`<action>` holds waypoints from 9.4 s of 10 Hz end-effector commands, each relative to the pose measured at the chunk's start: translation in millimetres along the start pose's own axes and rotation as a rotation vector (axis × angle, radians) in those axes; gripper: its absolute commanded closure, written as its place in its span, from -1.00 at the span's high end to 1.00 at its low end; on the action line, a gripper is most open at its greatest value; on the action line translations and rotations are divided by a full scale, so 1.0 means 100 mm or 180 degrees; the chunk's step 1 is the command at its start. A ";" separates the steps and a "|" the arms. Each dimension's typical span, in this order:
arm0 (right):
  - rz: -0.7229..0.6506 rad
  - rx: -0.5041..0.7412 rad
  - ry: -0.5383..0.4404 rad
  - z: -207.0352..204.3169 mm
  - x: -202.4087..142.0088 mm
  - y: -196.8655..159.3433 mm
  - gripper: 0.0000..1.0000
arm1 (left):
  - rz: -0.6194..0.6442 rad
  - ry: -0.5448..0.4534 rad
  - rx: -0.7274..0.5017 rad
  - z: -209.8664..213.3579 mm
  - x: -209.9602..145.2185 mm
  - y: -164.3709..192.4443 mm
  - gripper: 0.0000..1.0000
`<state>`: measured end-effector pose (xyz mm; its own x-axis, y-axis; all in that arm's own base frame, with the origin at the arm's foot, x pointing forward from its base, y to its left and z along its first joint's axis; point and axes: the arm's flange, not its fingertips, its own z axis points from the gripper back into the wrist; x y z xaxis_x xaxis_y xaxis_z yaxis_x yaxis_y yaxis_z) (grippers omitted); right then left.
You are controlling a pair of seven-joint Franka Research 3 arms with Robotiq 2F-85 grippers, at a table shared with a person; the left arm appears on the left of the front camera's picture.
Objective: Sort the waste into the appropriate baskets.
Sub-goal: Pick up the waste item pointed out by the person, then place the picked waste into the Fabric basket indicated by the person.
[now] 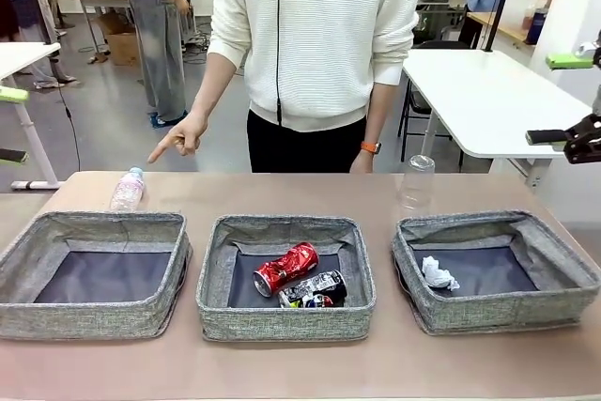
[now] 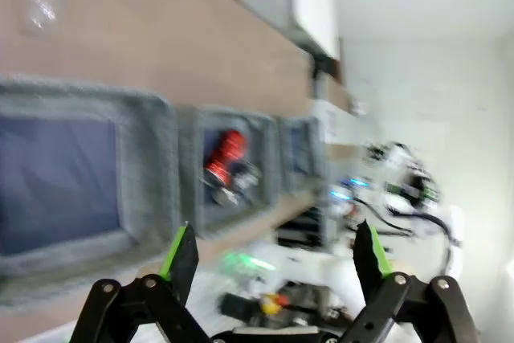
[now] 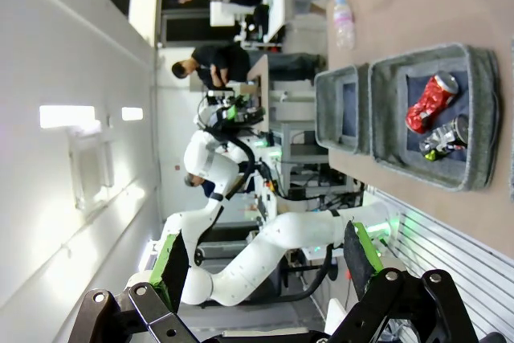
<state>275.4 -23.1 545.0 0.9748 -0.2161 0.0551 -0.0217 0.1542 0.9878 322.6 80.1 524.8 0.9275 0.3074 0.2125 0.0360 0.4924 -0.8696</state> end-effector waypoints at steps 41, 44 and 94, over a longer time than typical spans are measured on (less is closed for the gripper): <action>-0.0032 0.0062 -0.0003 0.01 0.00 0.03 1.00 | -0.0495 0.0559 0.2759 -2.26 1.76 1.19 -1.00; -0.0032 0.0062 -0.0003 0.01 0.00 0.03 1.00 | -0.0768 -0.0052 0.2970 -1.30 0.42 0.06 -1.00; -0.0032 0.0062 -0.0003 0.01 0.00 0.03 1.00 | -0.0419 0.0341 0.2722 -2.88 -0.54 -3.94 -1.00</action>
<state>275.6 -23.5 544.6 0.9747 -0.2175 0.0516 -0.0181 0.1534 0.9880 370.4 -371.2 731.9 0.9730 0.1386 0.1847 -0.1015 0.9751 -0.1970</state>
